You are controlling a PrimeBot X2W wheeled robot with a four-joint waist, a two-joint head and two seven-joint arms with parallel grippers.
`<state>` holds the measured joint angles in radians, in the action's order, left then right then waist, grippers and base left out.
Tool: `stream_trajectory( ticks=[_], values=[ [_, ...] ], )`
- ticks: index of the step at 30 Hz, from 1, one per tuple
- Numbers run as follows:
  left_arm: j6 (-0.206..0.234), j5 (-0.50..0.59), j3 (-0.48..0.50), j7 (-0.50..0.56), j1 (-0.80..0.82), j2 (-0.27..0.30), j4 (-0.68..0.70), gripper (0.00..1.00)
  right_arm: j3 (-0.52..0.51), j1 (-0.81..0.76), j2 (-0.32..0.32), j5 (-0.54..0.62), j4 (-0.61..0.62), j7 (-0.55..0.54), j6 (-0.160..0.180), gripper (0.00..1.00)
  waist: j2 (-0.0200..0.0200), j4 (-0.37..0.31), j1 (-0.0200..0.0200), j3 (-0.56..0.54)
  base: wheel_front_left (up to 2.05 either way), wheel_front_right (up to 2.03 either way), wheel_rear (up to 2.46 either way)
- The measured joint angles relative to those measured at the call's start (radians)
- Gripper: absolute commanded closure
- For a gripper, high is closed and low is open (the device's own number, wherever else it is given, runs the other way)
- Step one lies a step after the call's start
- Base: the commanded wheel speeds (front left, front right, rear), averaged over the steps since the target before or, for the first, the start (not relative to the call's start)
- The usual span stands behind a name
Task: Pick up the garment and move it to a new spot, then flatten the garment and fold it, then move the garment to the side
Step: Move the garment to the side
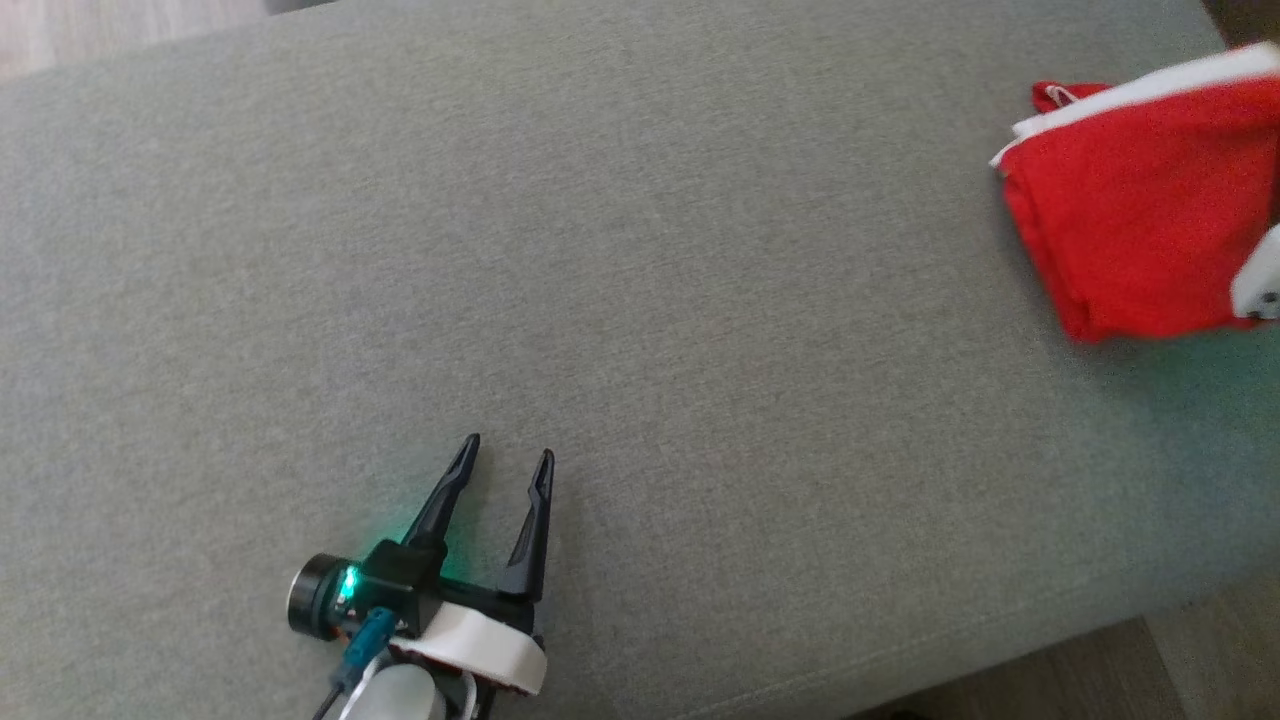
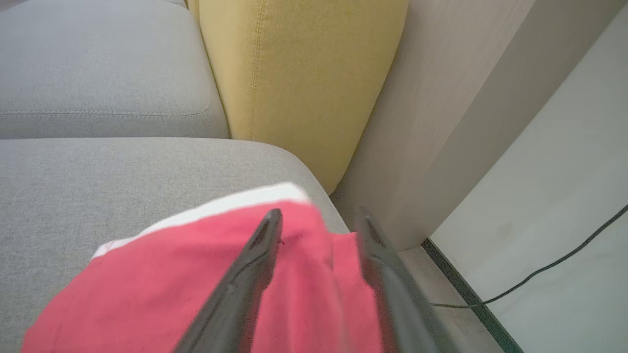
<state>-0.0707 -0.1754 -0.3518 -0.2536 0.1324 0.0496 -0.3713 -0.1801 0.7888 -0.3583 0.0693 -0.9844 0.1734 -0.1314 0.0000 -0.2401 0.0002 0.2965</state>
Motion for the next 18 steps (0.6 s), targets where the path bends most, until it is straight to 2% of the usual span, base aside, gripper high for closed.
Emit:
stream_trajectory(
  ticks=[3,5,8,12,18],
  values=[
    [0.000,0.000,0.004,0.000,0.001,0.000,0.001,0.00,-0.101,0.000,0.009,0.072,0.002,0.030,0.000,0.00,0.0000,0.007,0.0000,0.003,0.00,0.00,0.00],
    [0.001,0.000,0.007,0.000,0.002,0.000,0.001,0.00,-0.128,0.000,0.019,0.090,0.006,0.040,0.000,0.00,0.0000,0.007,-0.0001,0.001,0.00,0.00,0.00],
    [0.011,-0.001,0.025,0.000,0.003,-0.001,0.007,0.00,-0.153,0.000,0.077,0.119,0.039,0.066,0.000,0.00,0.0000,0.007,-0.0002,-0.012,0.00,0.00,0.00],
    [0.031,-0.001,0.056,0.000,0.002,-0.001,0.025,0.00,-0.114,-0.007,0.182,0.106,0.113,0.075,0.000,0.00,0.0000,0.010,-0.0002,-0.036,0.00,0.00,0.00],
    [0.047,-0.012,0.105,0.000,-0.017,-0.001,0.044,0.00,0.001,-0.142,0.260,-0.009,0.313,0.077,0.000,0.00,0.0000,0.050,-0.0003,-0.074,0.00,0.00,0.00]
  ],
)
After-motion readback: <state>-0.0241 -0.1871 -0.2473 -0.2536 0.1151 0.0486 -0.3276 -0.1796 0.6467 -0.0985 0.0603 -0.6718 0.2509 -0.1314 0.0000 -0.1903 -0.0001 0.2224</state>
